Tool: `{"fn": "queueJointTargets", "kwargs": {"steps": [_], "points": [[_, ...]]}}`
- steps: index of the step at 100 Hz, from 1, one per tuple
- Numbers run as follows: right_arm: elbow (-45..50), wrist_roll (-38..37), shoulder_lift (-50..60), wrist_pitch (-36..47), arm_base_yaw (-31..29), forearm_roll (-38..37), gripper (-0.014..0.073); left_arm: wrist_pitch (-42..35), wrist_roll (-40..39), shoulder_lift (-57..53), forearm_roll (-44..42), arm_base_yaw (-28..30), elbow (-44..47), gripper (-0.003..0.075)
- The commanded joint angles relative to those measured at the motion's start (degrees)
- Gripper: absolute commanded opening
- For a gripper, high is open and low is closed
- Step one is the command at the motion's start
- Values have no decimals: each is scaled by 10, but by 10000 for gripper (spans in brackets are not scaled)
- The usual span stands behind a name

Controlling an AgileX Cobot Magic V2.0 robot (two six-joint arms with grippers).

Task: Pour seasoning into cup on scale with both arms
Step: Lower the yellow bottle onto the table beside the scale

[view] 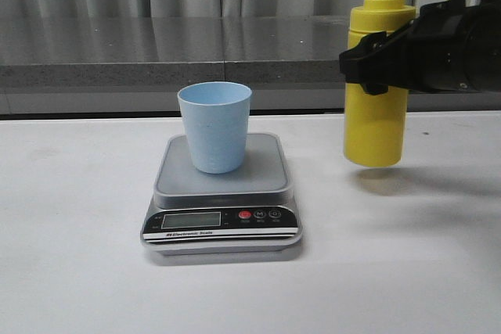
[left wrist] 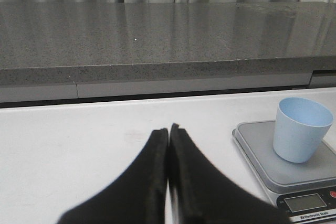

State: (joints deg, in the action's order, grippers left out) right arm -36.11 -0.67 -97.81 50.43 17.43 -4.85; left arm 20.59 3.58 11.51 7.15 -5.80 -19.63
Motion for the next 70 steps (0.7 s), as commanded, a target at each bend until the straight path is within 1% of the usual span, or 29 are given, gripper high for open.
{"fn": "queueJointTargets", "kwargs": {"steps": [1,32,55,62,70], "points": [[-12,7,6,72,-3,-4,237,-43,-4,4,4,2,-14,-20],[-12,7,-42,95,-3,-5,237,-43,-4,4,4,2,-14,-20],[-11,7,-57,103,-3,-10,243,-43,-4,4,4,2,-14,-20],[-11,7,-57,103,-3,-18,272,-43,-4,4,4,2,-14,-20],[-11,3,-57,104,-3,-23,353,-43,-4,4,4,2,-14,-20]]}}
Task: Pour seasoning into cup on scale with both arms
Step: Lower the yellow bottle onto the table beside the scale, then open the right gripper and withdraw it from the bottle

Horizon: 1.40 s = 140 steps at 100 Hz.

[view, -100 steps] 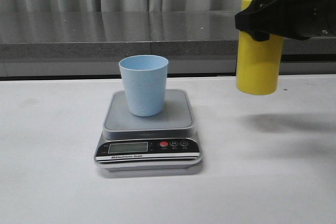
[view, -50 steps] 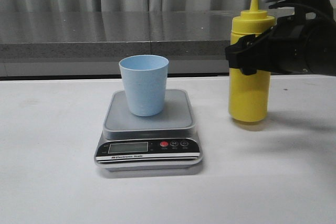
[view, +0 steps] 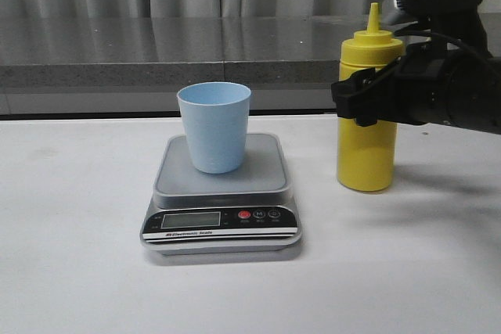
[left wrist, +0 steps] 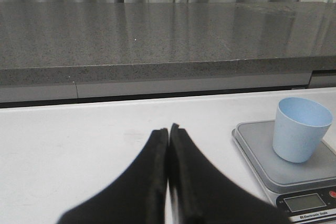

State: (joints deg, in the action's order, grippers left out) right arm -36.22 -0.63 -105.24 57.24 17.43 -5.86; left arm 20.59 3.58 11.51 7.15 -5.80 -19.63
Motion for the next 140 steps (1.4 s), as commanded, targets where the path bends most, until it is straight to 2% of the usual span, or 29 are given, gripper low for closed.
{"fn": "queueJointTargets", "kwargs": {"steps": [1,16,25,68,100,122,132,140], "points": [[-10,3,18,37,-3,-14,362,-43,-4,4,4,2,-14,-20],[-10,2,18,41,-3,-14,574,-43,-4,4,4,2,-14,-20],[-10,1,18,42,-3,-14,668,-43,-4,4,4,2,-14,-20],[-2,1,24,44,-3,-13,655,-43,-4,4,4,2,-14,-20],[67,1,72,61,-3,-8,655,-43,-4,4,4,2,-14,-20],[121,1,143,59,-3,25,655,-43,-4,4,4,2,-14,-20],[138,1,192,30,-3,39,655,-43,-4,4,4,2,-14,-20],[142,2,242,-30,-3,48,655,-43,-4,4,4,2,-14,-20]]}}
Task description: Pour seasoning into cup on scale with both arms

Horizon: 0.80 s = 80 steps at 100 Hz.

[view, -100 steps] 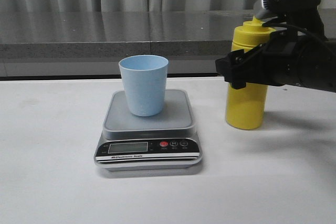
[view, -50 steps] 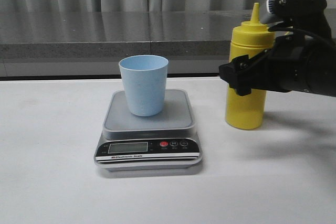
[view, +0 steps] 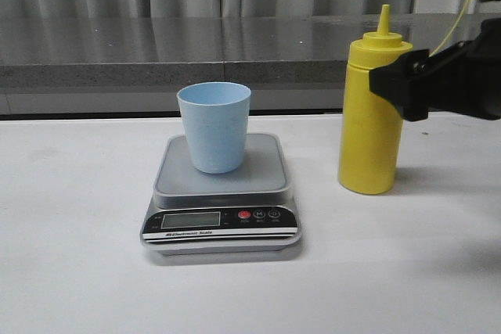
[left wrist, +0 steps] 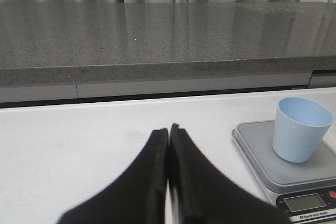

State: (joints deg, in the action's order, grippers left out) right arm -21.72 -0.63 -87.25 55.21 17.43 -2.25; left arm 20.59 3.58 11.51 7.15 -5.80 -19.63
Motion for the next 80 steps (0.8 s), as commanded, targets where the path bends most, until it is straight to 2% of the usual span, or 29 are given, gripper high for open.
{"fn": "queueJointTargets", "kwargs": {"steps": [1,13,32,65,80], "points": [[-3,2,66,-16,-3,13,655,-43,-4,4,4,2,-14,-20],[-3,6,146,-124,-3,37,655,-43,-4,4,4,2,-14,-20],[-3,61,273,-260,-10,72,655,-43,-4,4,4,2,-14,-20],[-3,78,467,-448,-106,82,655,-43,-4,4,4,2,-14,-20],[-3,78,535,-522,-113,81,655,-43,-4,4,4,2,-14,-20]]}}
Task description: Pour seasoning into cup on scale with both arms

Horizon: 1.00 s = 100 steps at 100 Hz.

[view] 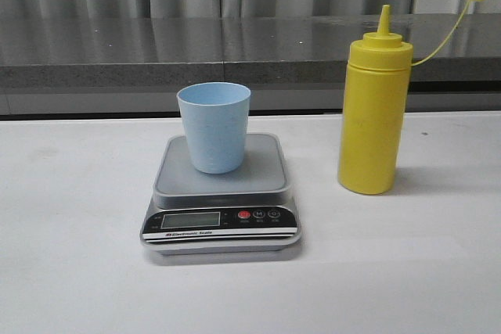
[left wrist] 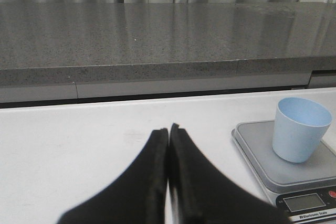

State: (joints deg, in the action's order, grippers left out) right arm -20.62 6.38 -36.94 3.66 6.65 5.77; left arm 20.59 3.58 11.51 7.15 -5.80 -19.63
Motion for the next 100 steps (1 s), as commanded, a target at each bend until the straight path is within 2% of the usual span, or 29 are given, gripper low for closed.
{"fn": "queueJointTargets", "kwargs": {"steps": [1,33,40,47,54,66,80,83,100], "points": [[-14,8,35,-14,-5,1,655,-43,-4,4,4,2,-14,-20],[-14,8,127,-147,-5,1,654,-43,-4,4,4,2,-14,-20],[-14,8,140,-166,-5,1,628,-43,-4,4,4,2,-14,-20],[-14,8,149,-172,-5,1,559,-43,-4,4,4,2,-14,-20],[-14,8,154,-171,-5,1,451,-43,-4,4,4,2,-14,-20],[-14,8,155,-165,-5,1,202,-43,-4,4,4,2,-14,-20],[-14,8,155,-148,-5,1,-50,-44,-4,4,4,2,-14,-20],[-14,8,155,-144,-5,1,-71,-44,-4,4,4,2,-14,-20],[-14,8,155,-141,-5,1,-67,-44,-4,4,4,2,-14,-20]]}}
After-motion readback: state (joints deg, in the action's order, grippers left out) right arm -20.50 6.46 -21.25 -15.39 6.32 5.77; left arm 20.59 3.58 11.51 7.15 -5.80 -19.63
